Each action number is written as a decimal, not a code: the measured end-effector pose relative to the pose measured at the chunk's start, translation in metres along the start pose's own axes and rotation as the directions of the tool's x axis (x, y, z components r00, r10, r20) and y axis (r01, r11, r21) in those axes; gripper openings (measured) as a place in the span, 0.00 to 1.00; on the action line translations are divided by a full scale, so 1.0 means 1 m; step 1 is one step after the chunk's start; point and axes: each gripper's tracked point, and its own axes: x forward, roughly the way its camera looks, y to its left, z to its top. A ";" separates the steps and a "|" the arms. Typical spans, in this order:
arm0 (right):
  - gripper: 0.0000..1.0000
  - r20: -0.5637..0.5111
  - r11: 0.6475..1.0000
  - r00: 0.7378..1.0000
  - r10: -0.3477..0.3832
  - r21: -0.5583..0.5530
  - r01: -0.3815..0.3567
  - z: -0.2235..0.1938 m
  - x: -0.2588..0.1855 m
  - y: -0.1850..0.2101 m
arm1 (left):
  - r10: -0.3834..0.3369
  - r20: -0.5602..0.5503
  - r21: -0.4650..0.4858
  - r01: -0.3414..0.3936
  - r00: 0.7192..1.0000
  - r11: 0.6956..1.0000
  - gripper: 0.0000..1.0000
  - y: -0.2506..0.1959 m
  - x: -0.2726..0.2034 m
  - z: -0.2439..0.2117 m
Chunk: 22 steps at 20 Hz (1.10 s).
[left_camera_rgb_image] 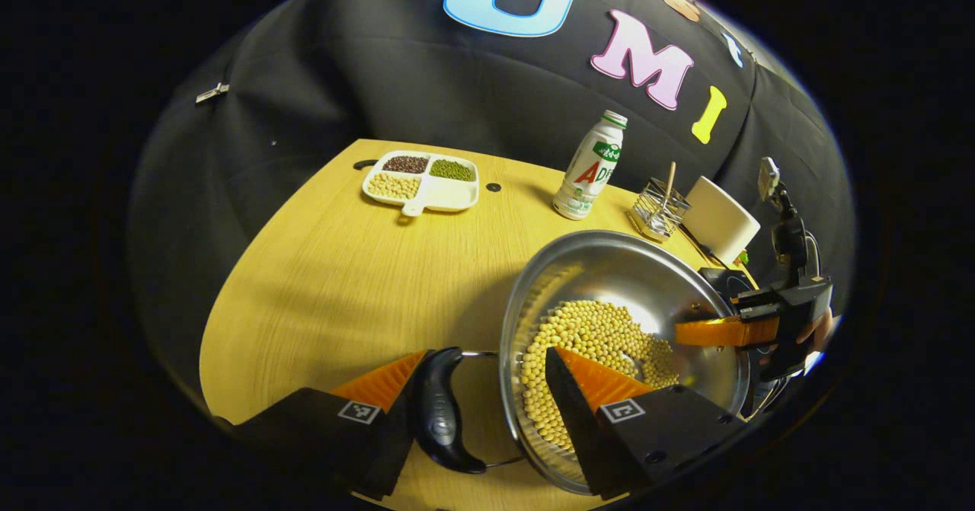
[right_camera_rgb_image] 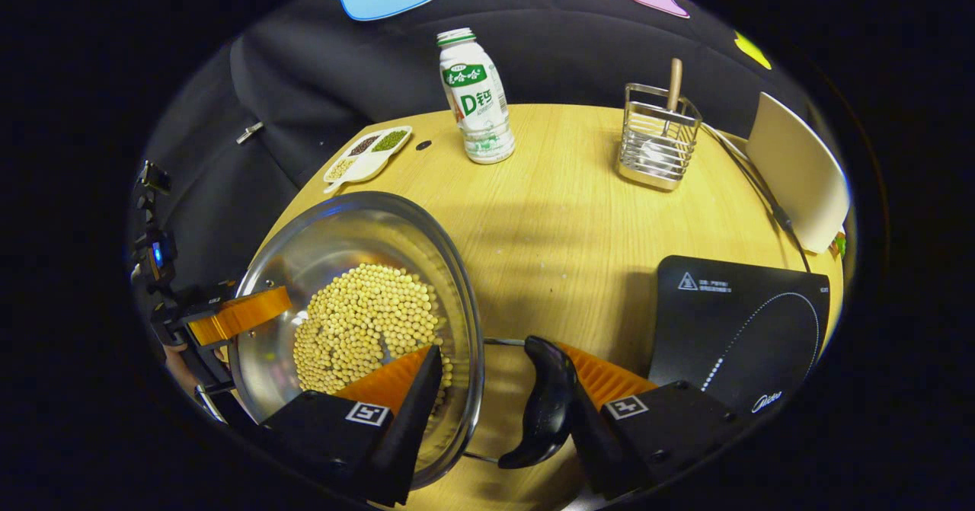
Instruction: First push the handle of the pot to place it horizontally, then grasp the pot with both hands and set it on the induction cooktop.
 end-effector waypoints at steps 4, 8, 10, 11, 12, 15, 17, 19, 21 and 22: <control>0.65 -0.003 1.000 1.000 -0.013 -0.020 0.013 -0.003 0.004 0.002 | 0.035 -0.008 -0.016 -0.035 0.999 0.999 0.74 0.011 -0.001 -0.004; 0.68 -0.009 0.999 1.000 -0.004 0.053 0.004 -0.005 0.003 0.004 | 0.035 0.005 -0.043 -0.035 0.999 0.998 0.66 0.014 -0.007 -0.006; 0.61 -0.006 0.999 1.000 -0.002 0.051 0.002 -0.005 0.003 0.006 | 0.037 0.004 -0.052 -0.036 0.999 0.998 0.64 0.017 -0.011 -0.008; 0.64 -0.008 0.999 1.000 -0.004 0.052 0.005 -0.006 0.002 0.006 | 0.043 0.005 -0.056 -0.043 0.999 0.998 0.64 0.017 -0.010 -0.007; 0.64 -0.010 0.999 1.000 -0.004 0.047 0.004 -0.008 0.002 0.007 | 0.051 0.004 -0.060 -0.051 0.999 0.997 0.62 0.018 -0.010 -0.007; 0.61 -0.014 0.998 1.000 -0.001 0.059 0.002 -0.013 -0.003 0.011 | 0.066 -0.014 -0.083 -0.067 0.998 0.994 0.60 0.019 -0.013 -0.013; 0.61 -0.005 0.999 1.000 0.003 0.041 -0.003 -0.013 -0.010 0.013 | 0.073 -0.014 -0.097 -0.074 0.997 0.993 0.59 0.017 -0.022 -0.015; 0.61 0.015 0.999 1.000 0.008 0.038 -0.009 -0.008 -0.021 0.015 | 0.084 0.002 -0.094 -0.084 0.996 0.992 0.59 0.014 -0.039 -0.012; 0.61 0.027 0.999 1.000 0.011 0.030 -0.012 -0.003 -0.033 0.014 | 0.095 0.004 -0.080 -0.094 0.995 0.992 0.58 0.008 -0.048 -0.007; 0.61 0.034 0.999 0.999 0.010 0.031 -0.011 -0.001 -0.039 0.012 | 0.097 0.010 -0.078 -0.096 0.995 0.992 0.56 0.003 -0.053 -0.003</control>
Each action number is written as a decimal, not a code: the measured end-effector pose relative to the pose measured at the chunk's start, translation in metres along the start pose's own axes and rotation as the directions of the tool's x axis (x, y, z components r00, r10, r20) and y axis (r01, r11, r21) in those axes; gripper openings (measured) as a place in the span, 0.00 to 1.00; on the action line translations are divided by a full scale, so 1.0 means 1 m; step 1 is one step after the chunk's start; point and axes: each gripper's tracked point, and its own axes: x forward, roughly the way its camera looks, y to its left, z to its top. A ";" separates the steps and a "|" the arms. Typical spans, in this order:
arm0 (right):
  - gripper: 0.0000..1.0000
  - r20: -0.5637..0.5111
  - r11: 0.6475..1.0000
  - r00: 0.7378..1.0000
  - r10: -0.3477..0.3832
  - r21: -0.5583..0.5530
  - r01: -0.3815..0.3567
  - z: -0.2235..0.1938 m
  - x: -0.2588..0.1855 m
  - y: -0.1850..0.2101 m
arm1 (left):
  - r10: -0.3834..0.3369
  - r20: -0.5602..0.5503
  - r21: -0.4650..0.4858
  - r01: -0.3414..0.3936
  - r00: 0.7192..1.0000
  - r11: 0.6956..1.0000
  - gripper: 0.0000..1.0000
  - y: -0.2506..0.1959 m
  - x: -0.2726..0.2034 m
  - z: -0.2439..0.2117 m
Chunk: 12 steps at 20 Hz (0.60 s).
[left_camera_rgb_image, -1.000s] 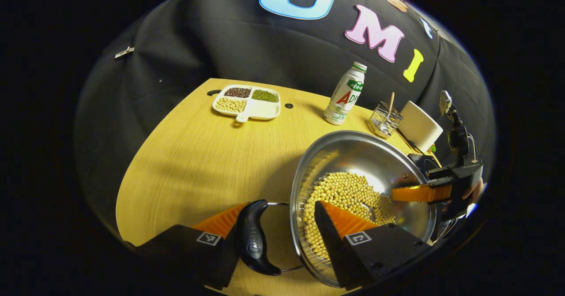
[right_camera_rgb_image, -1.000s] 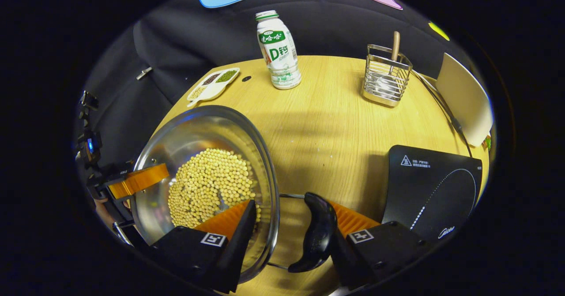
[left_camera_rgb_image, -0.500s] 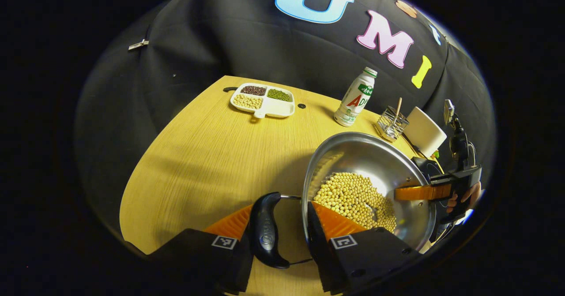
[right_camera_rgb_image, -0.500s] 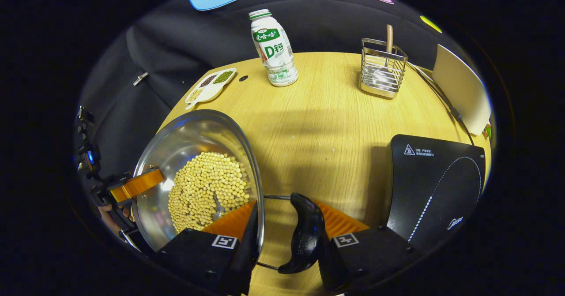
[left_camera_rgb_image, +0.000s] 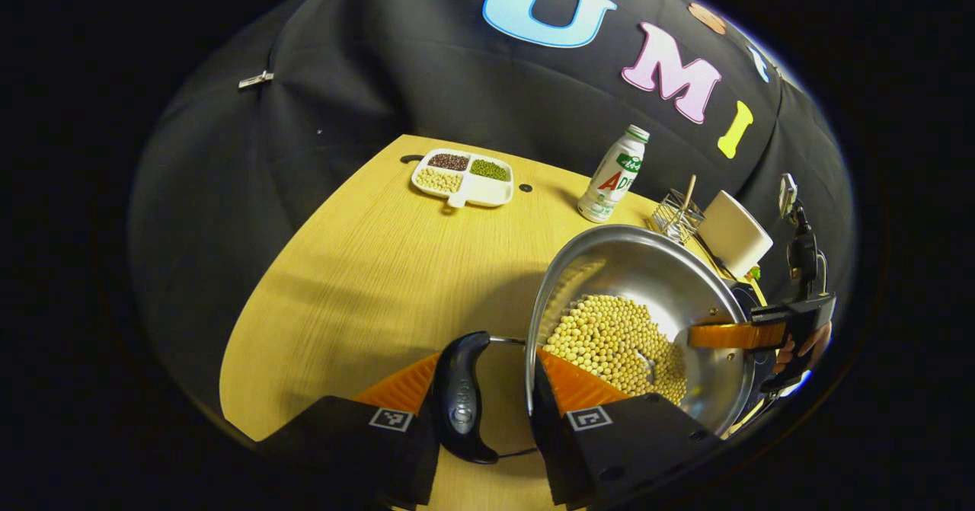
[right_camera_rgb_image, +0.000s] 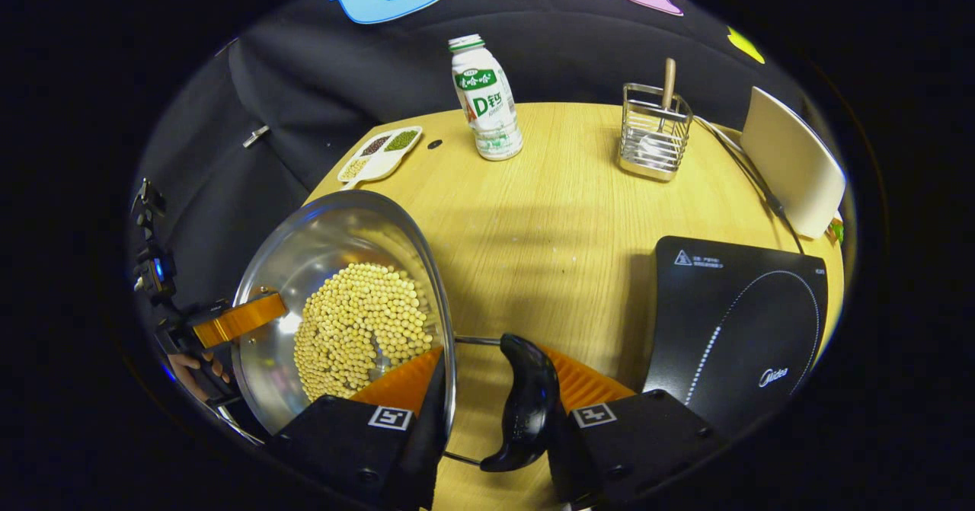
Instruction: First push the handle of the pot to place it horizontally, then grasp the pot with both hands and set it on the induction cooktop.
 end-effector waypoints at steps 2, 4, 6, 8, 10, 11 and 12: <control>0.61 0.009 1.000 1.000 0.001 0.005 -0.001 0.004 -0.015 -0.006 | -0.001 0.000 0.004 0.001 1.000 1.000 0.58 -0.014 -0.008 0.006; 0.65 0.006 1.000 1.000 0.000 0.016 0.000 0.003 -0.030 -0.017 | -0.003 -0.004 0.011 0.003 1.000 1.000 0.56 -0.032 -0.017 0.010; 0.61 0.005 1.000 1.000 -0.002 0.030 0.002 0.005 -0.049 -0.031 | -0.008 -0.008 0.017 0.008 1.000 1.000 0.56 -0.053 -0.024 0.013; 0.61 0.010 0.999 1.000 -0.005 0.047 0.004 0.005 -0.068 -0.047 | -0.016 -0.009 0.021 0.016 1.000 1.000 0.58 -0.077 -0.031 0.016; 0.61 0.018 0.998 1.000 -0.009 0.060 0.008 0.006 -0.087 -0.066 | -0.025 -0.011 0.026 0.026 1.000 0.999 0.60 -0.103 -0.035 0.017; 0.61 0.021 0.998 1.000 -0.010 0.065 0.008 0.007 -0.096 -0.077 | -0.030 -0.015 0.028 0.030 0.999 0.999 0.58 -0.116 -0.036 0.017; 0.60 0.022 0.997 1.000 -0.011 0.070 0.009 0.006 -0.105 -0.087 | -0.034 -0.019 0.030 0.035 0.999 0.999 0.58 -0.129 -0.037 0.017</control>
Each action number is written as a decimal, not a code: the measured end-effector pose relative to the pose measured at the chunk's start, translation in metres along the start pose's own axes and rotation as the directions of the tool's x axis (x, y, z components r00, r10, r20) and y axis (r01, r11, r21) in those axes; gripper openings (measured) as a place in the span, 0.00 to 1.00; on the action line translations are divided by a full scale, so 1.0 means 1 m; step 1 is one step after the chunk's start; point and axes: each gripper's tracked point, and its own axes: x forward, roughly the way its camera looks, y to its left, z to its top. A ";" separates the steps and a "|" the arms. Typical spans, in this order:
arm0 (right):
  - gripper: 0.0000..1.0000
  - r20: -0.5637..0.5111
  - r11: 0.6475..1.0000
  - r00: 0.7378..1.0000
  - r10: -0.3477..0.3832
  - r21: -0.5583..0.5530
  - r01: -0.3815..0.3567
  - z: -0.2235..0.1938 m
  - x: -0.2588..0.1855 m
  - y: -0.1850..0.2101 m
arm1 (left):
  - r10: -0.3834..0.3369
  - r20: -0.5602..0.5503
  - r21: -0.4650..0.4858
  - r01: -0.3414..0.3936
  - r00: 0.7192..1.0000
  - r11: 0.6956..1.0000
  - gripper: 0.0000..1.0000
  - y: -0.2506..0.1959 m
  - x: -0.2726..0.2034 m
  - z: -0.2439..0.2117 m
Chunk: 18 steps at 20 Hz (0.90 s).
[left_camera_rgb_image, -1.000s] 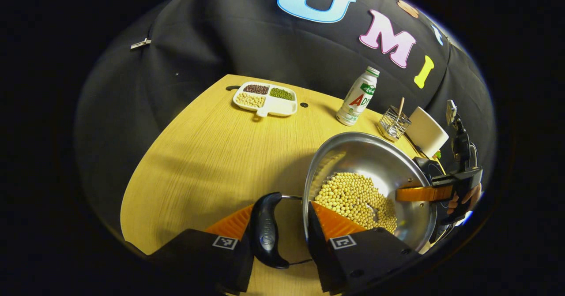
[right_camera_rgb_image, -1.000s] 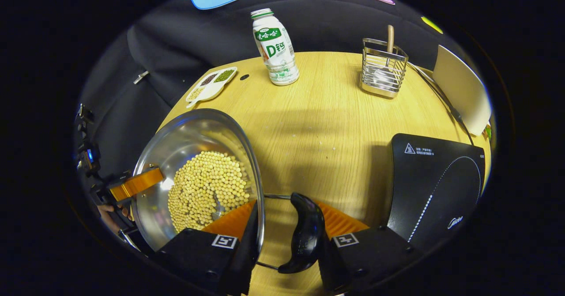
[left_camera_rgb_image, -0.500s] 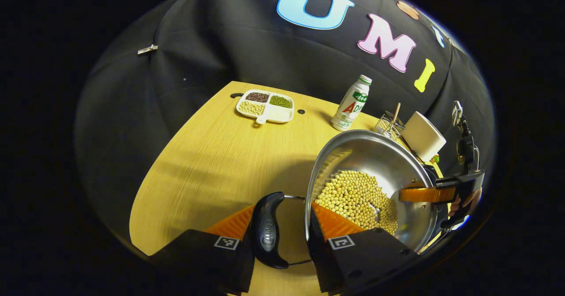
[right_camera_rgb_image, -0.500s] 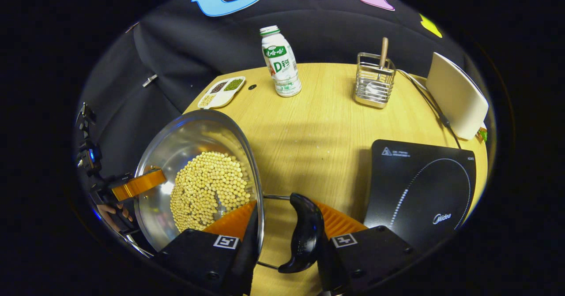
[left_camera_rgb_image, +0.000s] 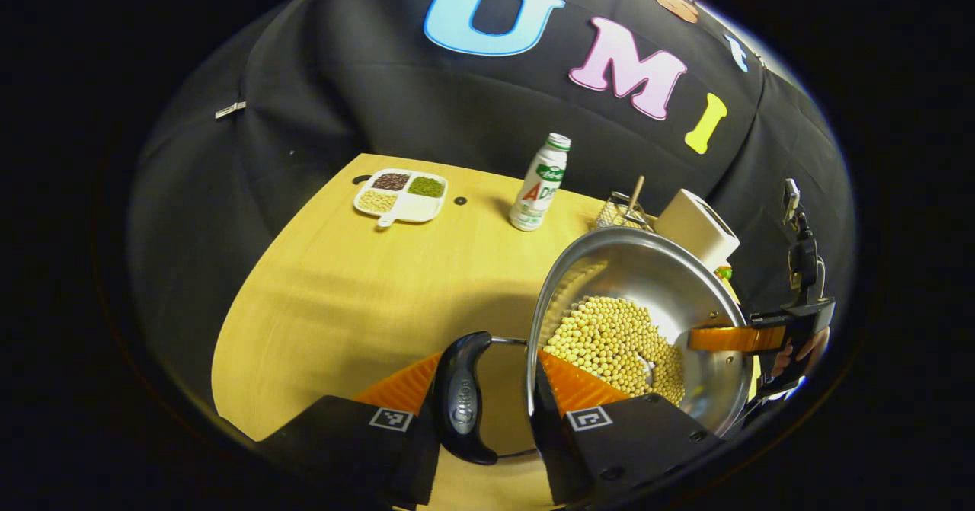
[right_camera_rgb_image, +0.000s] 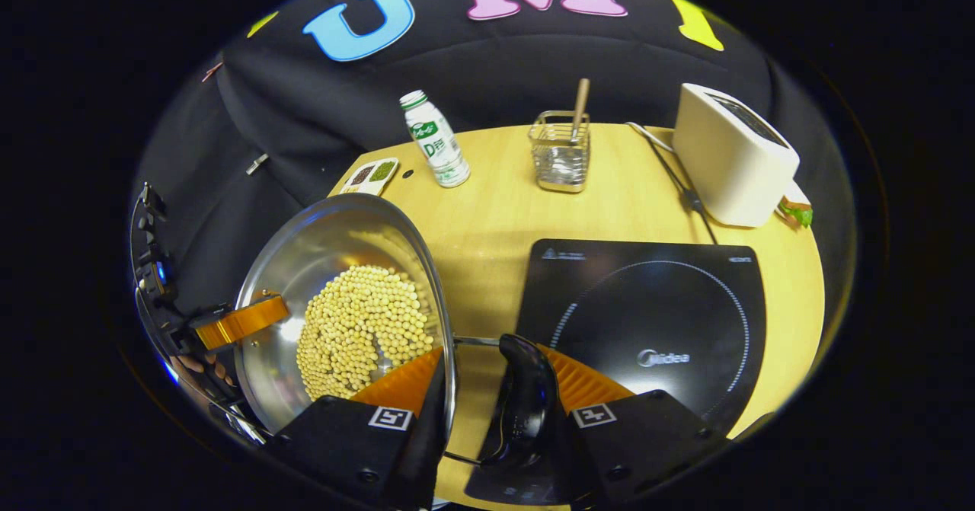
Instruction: First push the handle of the pot to place it horizontally, then grasp the pot with both hands and set it on the induction cooktop.
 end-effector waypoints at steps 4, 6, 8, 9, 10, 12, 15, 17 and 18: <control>0.60 0.013 1.000 1.000 -0.008 0.024 0.008 0.007 -0.027 -0.043 | -0.019 -0.013 0.016 0.020 1.000 1.000 0.58 -0.050 0.006 0.002; 0.60 0.019 0.999 1.000 -0.016 0.040 0.015 0.010 -0.037 -0.064 | -0.027 -0.015 0.030 0.027 1.000 0.999 0.57 -0.073 0.010 0.006; 0.60 0.026 0.998 0.999 -0.025 0.055 0.024 0.012 -0.044 -0.086 | -0.032 -0.013 0.051 0.033 0.999 0.998 0.57 -0.094 0.016 0.010; 0.60 0.030 0.998 0.999 -0.029 0.061 0.027 0.014 -0.049 -0.096 | -0.036 -0.014 0.057 0.037 0.999 0.998 0.57 -0.104 0.019 0.011; 0.60 0.033 0.997 0.999 -0.033 0.066 0.030 0.014 -0.053 -0.106 | -0.040 -0.017 0.061 0.041 0.999 0.997 0.60 -0.113 0.022 0.011; 0.60 0.038 0.997 0.999 -0.037 0.073 0.034 0.017 -0.060 -0.125 | -0.049 -0.022 0.063 0.050 0.999 0.997 0.58 -0.132 0.028 0.012; 0.60 0.048 0.996 0.998 -0.043 0.075 0.040 0.022 -0.067 -0.152 | -0.056 -0.029 0.057 0.058 0.998 0.997 0.56 -0.155 0.036 0.011; 0.60 0.053 0.996 0.997 -0.048 0.077 0.044 0.024 -0.068 -0.166 | -0.061 -0.032 0.055 0.063 0.998 0.997 0.56 -0.168 0.044 0.010; 0.60 0.053 0.996 0.997 -0.050 0.079 0.046 0.025 -0.069 -0.174 | -0.064 -0.036 0.054 0.066 0.997 0.996 0.56 -0.175 0.047 0.010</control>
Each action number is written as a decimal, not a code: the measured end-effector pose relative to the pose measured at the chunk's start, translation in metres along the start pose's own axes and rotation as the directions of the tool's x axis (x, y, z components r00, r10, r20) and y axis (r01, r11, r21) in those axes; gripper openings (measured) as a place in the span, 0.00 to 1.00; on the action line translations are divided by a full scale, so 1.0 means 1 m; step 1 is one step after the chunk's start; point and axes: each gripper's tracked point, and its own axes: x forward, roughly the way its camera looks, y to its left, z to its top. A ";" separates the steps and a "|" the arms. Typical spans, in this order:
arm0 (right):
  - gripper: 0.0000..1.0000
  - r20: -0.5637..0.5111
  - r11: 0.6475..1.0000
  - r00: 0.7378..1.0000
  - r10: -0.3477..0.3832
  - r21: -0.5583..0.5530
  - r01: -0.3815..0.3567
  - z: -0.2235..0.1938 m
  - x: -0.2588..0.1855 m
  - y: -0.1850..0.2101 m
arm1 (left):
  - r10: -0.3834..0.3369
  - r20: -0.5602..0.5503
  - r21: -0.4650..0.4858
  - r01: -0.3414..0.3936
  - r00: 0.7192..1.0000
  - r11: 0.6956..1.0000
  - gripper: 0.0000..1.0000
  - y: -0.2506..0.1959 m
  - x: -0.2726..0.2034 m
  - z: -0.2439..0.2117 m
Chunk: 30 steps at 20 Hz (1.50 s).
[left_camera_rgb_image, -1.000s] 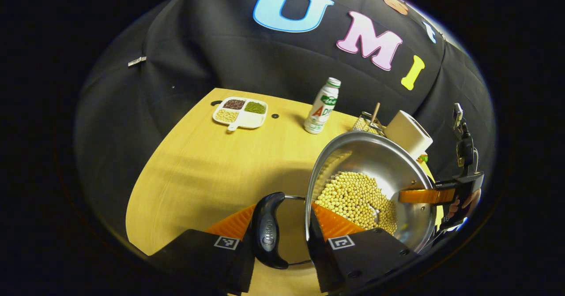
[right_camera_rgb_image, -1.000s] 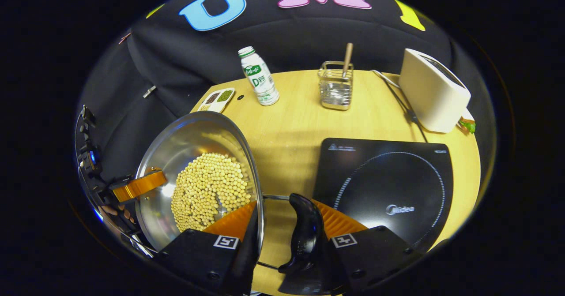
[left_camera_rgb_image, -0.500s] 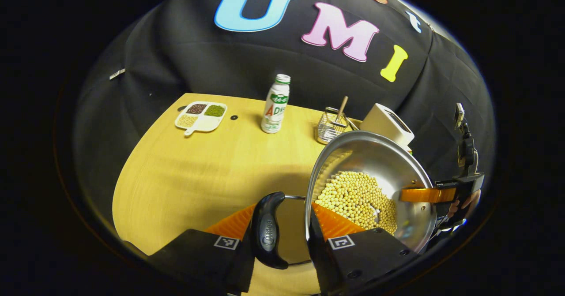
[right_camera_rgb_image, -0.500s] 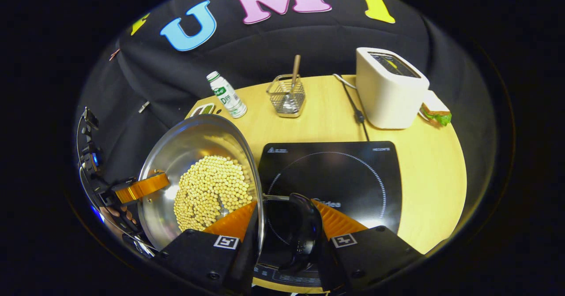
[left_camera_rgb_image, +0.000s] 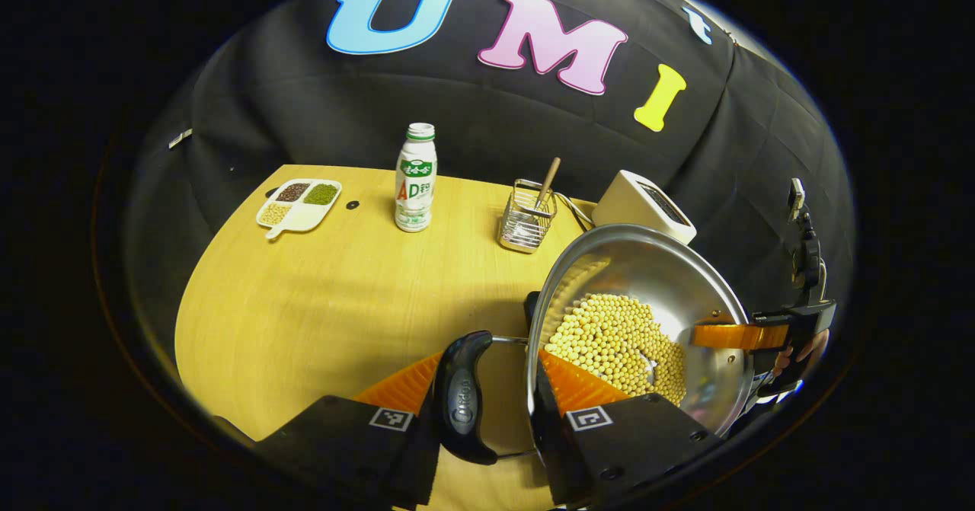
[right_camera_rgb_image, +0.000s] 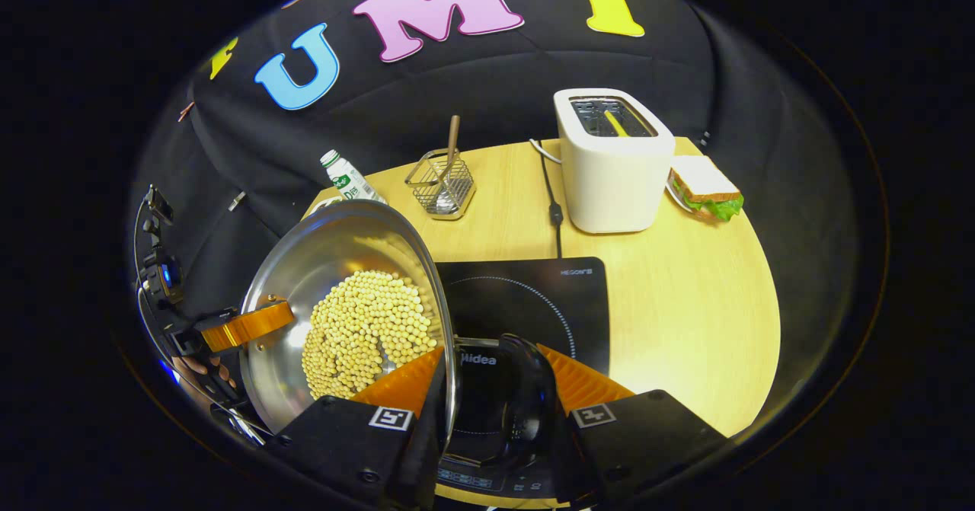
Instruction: First push the handle of the pot to place it horizontally, then grasp the pot with both hands and set it on the induction cooktop.
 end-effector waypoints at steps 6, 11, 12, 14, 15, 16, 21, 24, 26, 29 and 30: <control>0.60 -0.019 1.000 1.000 -0.018 0.025 0.019 -0.003 0.010 -0.042 | -0.009 -0.021 0.009 0.010 1.000 1.000 0.57 -0.032 0.028 -0.005; 0.60 -0.037 0.999 0.999 -0.034 0.023 0.034 -0.004 0.026 -0.068 | -0.008 -0.040 -0.020 0.007 0.999 1.000 0.57 -0.046 0.054 -0.021; 0.60 -0.040 0.999 0.999 -0.034 0.021 0.035 -0.003 0.029 -0.073 | -0.007 -0.043 -0.030 0.006 0.999 1.000 0.59 -0.046 0.059 -0.023; 0.60 -0.043 0.999 0.999 -0.032 0.017 0.033 -0.003 0.036 -0.077 | -0.002 -0.045 -0.044 0.000 0.999 0.999 0.58 -0.047 0.065 -0.027; 0.60 -0.045 0.999 0.999 -0.030 0.016 0.031 -0.004 0.039 -0.079 | 0.002 -0.045 -0.043 -0.004 0.999 0.999 0.59 -0.047 0.068 -0.028; 0.60 -0.047 0.999 0.998 -0.028 0.016 0.029 -0.004 0.043 -0.080 | 0.005 -0.046 -0.042 -0.007 0.999 0.999 0.58 -0.047 0.070 -0.029; 0.60 -0.056 1.000 0.998 -0.026 0.009 0.027 -0.006 0.059 -0.083 | 0.020 -0.055 -0.046 -0.022 0.998 0.999 0.59 -0.046 0.082 -0.035; 0.61 -0.056 1.000 0.998 -0.015 0.019 0.016 -0.009 0.060 -0.087 | 0.024 -0.034 -0.033 -0.025 0.999 0.999 0.59 -0.047 0.084 -0.035; 0.61 -0.045 1.000 0.999 -0.008 0.027 0.009 -0.006 0.061 -0.086 | 0.030 -0.024 -0.018 -0.030 0.999 0.999 0.60 -0.044 0.084 -0.033; 0.57 -0.029 1.000 1.000 0.003 0.021 -0.002 -0.005 0.061 -0.085 | 0.034 -0.021 -0.019 -0.034 0.999 0.999 0.61 -0.045 0.084 -0.034; 0.61 -0.027 1.000 1.000 0.007 0.021 -0.006 -0.004 0.061 -0.086 | 0.035 -0.024 -0.015 -0.035 0.999 0.999 0.62 -0.044 0.083 -0.034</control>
